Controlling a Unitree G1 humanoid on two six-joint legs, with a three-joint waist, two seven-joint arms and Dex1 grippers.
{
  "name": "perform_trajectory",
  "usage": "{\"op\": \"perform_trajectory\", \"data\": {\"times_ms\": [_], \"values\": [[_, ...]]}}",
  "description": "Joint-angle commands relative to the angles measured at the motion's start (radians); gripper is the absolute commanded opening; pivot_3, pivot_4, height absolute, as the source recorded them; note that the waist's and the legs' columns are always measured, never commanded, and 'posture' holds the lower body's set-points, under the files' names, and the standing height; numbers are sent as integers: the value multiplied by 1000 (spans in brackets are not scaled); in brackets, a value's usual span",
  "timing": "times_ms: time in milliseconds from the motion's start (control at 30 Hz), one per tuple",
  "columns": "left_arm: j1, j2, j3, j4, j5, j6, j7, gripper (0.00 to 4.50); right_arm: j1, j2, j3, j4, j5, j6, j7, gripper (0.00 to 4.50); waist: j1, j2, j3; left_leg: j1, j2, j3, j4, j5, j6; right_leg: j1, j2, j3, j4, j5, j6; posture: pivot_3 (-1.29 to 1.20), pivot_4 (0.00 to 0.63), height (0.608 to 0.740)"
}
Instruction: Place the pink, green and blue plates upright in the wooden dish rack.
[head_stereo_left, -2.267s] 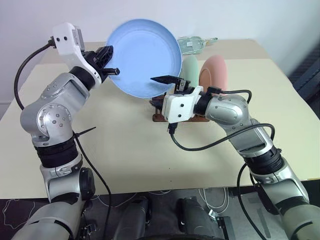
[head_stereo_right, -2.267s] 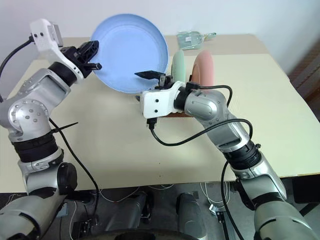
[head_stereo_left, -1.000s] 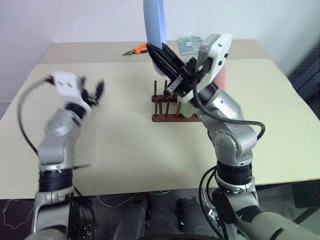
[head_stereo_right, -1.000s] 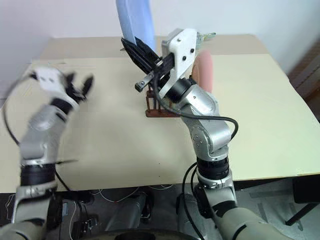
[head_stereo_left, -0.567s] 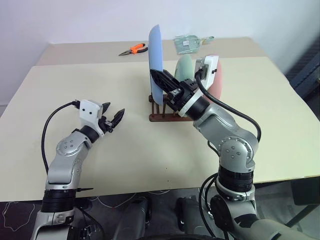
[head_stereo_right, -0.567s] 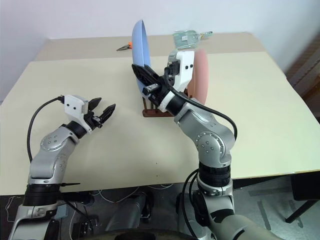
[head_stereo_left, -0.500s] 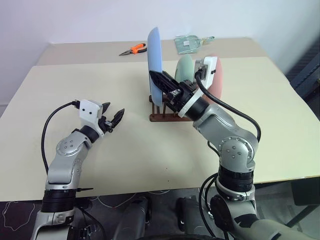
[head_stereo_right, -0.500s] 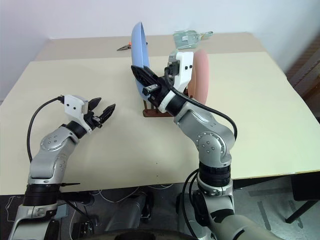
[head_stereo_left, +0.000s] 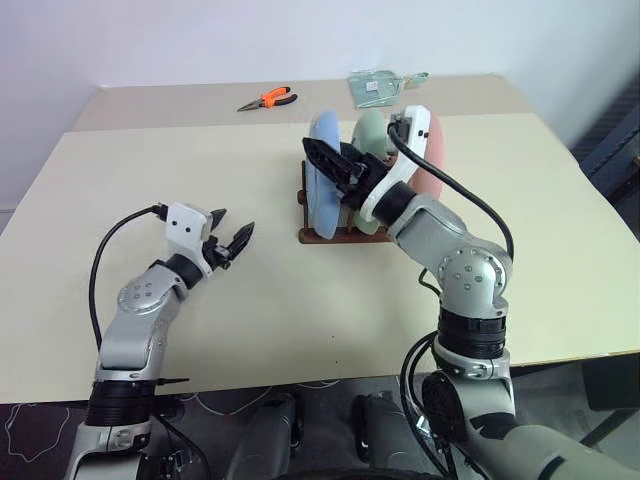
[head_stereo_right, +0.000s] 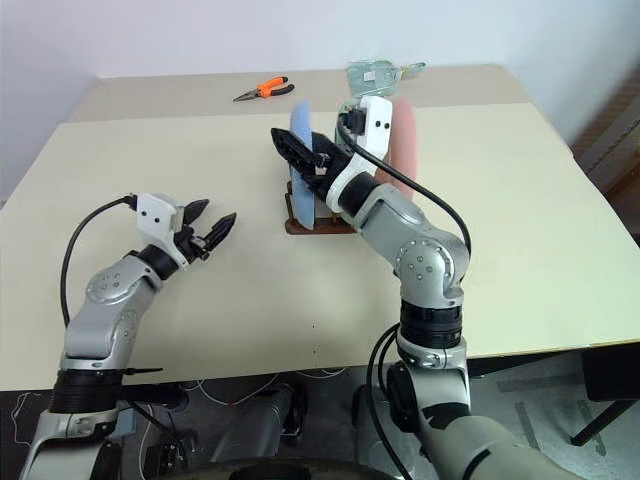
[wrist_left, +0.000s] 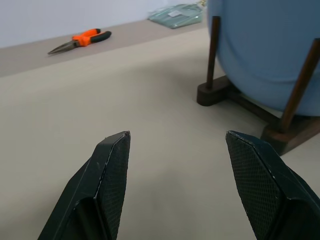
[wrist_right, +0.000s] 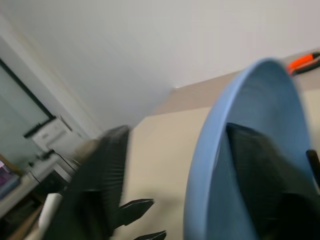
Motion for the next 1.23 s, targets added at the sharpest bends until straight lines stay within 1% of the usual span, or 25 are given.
{"op": "perform_trajectory", "data": {"times_ms": [33, 167, 233, 333, 367, 433, 467, 533, 567, 600, 667, 733, 833, 1000, 1233], "values": [[7, -2, 1, -48, 1, -9, -2, 3120, -47, -47, 50, -81, -27, -21, 51, 3002, 0, 0, 0, 0, 0, 0, 0, 0, 0, 0, 0, 0, 0, 0, 0, 0, 150, 719], [7, -5, -7, -50, 4, -7, -2, 3120, -74, -176, 127, -147, -110, -41, 135, 3002, 1, 0, 0, 0, 0, 0, 0, 0, 0, 0, 0, 0, 0, 0, 0, 0, 150, 719], [2, -5, -7, -48, 2, -5, -2, 3120, -82, -245, 130, -184, -129, -50, 175, 3002, 2, 0, 0, 0, 0, 0, 0, 0, 0, 0, 0, 0, 0, 0, 0, 0, 150, 719], [2, 0, -8, -47, 7, -9, -6, 3120, -49, -405, 112, -267, -170, -103, 291, 3002, 7, 0, 0, -1, 0, 0, 1, 0, 1, 1, -1, -1, -2, 0, 0, 0, 150, 719], [1, 4, -7, -42, 10, -12, -9, 3120, -23, -462, 78, -292, -165, -117, 329, 3002, 9, 0, 0, -1, 0, 0, 2, -1, 1, 1, -1, -1, -2, 0, 0, 0, 150, 719], [0, 5, -8, -40, 15, -12, -8, 3120, 10, -522, 33, -312, -151, -135, 368, 3002, 10, 0, 0, -1, 0, 0, 1, -1, 2, 3, -1, -2, -4, 0, 0, 0, 150, 719], [3, 18, -5, -29, 19, -19, -19, 3120, 54, -581, -35, -322, -129, -128, 405, 3002, 9, 0, 0, -1, 0, 0, 2, -2, 2, 3, -1, -1, -5, 0, 0, 0, 150, 719], [15, 56, -5, 7, 35, -41, -57, 3120, 223, -717, -226, -311, -119, -103, 490, 3002, 24, -1, 0, -1, 0, 0, 2, -2, 3, 4, -1, -2, -6, 0, 0, 0, 150, 719], [22, 77, -13, 24, 49, -57, -82, 3120, 318, -766, -302, -302, -131, -101, 521, 3002, 29, -1, 0, -1, 0, 0, 2, -2, 4, 5, -1, -2, -7, 0, 0, 0, 150, 719], [26, 91, -24, 37, 61, -73, -99, 3120, 398, -790, -352, -291, -136, -109, 545, 3002, 33, -1, 0, -1, 0, 0, 2, -3, 5, 6, -2, -2, -8, -1, -1, 0, 150, 719], [27, 97, -45, 45, 73, -81, -110, 3120, 516, -812, -404, -260, -141, -144, 591, 3002, 30, 0, 0, -1, 0, 0, 1, -4, 5, 6, -3, -1, -9, -2, -3, 0, 150, 719], [23, 95, -54, 46, 74, -78, -120, 3120, 611, -806, -419, -223, -162, -188, 625, 3002, 26, 0, 0, -1, 0, 1, 2, -4, 5, 7, -3, -1, -9, -2, -3, 0, 150, 719], [30, 100, -53, 38, 69, -82, -136, 3120, 673, -772, -389, -155, -225, -268, 613, 3002, 21, 0, 0, 1, 2, 2, 3, -5, 3, 8, -2, -1, -9, -2, -4, 0, 150, 719], [69, 92, -60, -2, 78, -66, -124, 3120, 655, -701, -305, 13, -315, -423, 604, 3002, 24, 0, -1, 1, 2, 2, 3, -4, 4, 8, -2, -1, -9, -2, -4, 0, 150, 719], [113, 86, -58, -40, 87, -51, -100, 3120, 592, -677, -234, 145, -383, -528, 601, 3002, 28, 0, 0, 1, 2, 2, 4, -5, 3, 7, -2, -1, -9, -2, -4, 0, 150, 719]]}}
